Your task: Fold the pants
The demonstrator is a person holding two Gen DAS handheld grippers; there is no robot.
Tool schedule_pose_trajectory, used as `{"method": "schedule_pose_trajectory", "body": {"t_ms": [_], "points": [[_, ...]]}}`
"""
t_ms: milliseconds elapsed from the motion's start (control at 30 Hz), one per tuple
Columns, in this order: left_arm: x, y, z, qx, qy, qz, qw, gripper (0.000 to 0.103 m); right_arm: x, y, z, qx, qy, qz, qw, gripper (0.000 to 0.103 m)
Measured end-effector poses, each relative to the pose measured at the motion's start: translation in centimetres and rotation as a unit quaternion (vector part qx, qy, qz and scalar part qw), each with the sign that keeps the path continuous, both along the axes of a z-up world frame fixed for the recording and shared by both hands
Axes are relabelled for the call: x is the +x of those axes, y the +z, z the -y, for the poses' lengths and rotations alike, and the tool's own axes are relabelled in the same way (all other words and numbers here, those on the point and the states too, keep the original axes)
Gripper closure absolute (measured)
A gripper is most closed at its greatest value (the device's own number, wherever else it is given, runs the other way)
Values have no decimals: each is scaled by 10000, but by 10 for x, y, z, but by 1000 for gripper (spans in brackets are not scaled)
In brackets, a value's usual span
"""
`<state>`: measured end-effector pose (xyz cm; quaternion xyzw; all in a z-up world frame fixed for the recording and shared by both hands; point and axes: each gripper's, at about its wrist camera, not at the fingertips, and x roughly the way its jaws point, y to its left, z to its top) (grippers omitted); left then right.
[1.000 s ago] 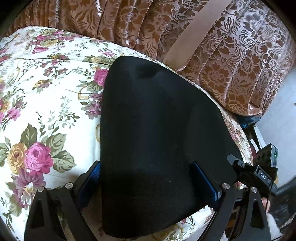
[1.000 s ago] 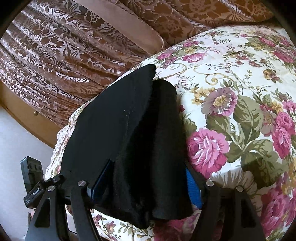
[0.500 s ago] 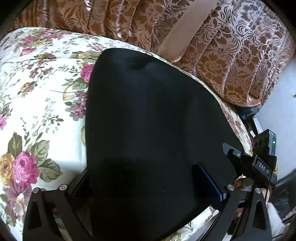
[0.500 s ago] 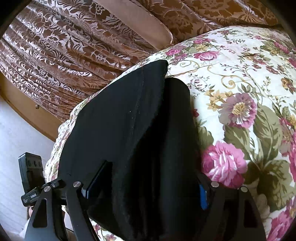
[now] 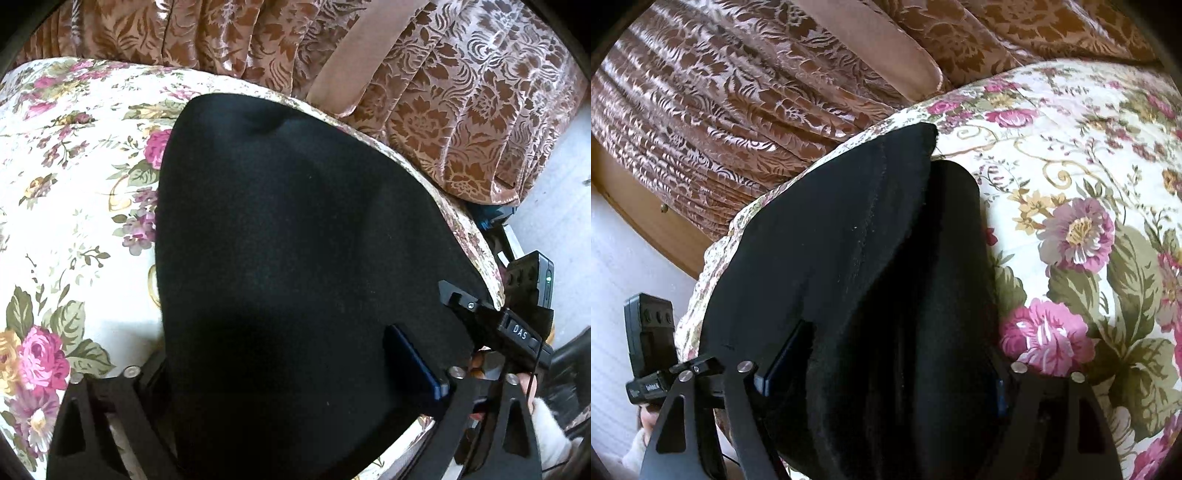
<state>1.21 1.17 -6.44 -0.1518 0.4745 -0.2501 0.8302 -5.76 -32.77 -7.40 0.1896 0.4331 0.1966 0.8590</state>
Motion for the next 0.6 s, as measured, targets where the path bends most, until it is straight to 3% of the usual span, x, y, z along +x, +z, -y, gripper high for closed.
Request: {"method": "schedule_pose_trajectory", "body": {"t_ms": [167, 300, 433, 600], "points": [[-6, 10, 0, 11, 36, 244, 9997, 29, -5, 10, -2, -116, -31, 210, 9997, 45], [-10, 25, -2, 102, 91, 558, 9983, 42, -14, 28, -18, -677, 107, 707, 9951, 50], [-8, 41, -2, 289, 145, 961, 9949, 45, -17, 46, -30, -951, 214, 1194, 9880, 51], [16, 56, -4, 465, 223, 1355, 9894, 45, 1, 54, -33, -865, 195, 1478, 9850, 52]]}}
